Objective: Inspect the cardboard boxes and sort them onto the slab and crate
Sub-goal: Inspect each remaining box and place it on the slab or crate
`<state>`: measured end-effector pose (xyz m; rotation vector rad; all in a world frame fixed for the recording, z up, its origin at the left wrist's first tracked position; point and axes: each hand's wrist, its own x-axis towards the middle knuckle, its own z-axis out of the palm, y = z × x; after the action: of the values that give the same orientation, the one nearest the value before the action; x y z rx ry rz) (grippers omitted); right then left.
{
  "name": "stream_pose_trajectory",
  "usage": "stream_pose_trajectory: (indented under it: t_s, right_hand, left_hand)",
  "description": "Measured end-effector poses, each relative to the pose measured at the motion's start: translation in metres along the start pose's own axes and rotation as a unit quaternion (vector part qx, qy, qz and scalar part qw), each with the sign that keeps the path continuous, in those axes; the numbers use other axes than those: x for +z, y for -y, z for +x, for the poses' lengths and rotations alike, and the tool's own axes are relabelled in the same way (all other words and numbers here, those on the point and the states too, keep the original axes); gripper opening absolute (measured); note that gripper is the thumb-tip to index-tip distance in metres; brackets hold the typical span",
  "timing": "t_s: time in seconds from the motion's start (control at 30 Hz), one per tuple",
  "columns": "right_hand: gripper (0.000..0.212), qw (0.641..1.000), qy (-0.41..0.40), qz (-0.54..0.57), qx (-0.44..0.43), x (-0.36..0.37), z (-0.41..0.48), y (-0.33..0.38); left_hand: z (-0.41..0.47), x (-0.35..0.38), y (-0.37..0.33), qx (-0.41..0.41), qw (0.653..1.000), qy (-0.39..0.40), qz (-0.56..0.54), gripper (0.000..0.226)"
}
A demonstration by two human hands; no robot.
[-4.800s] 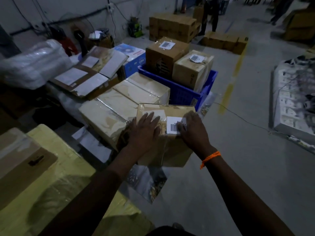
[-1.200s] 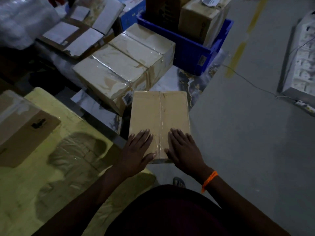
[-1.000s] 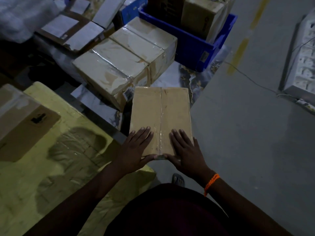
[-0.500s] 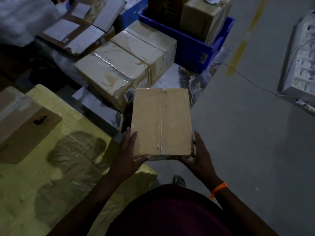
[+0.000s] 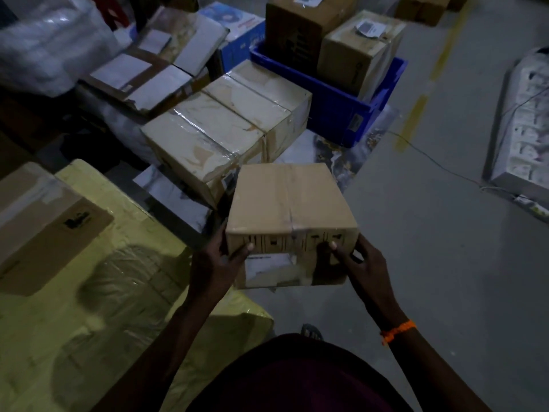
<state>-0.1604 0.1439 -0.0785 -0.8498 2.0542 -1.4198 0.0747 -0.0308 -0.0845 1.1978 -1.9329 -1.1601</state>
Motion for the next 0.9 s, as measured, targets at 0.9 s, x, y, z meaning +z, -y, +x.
stream_pose_trajectory:
  t_s: [0.9]
  right_hand:
    - [0.042, 0.967, 0.156, -0.06, -0.193, 0.054, 0.068, 0.083]
  left_hand:
    - [0.054, -0.014, 0.007, -0.053, 0.988, -0.148, -0.003, 0.053]
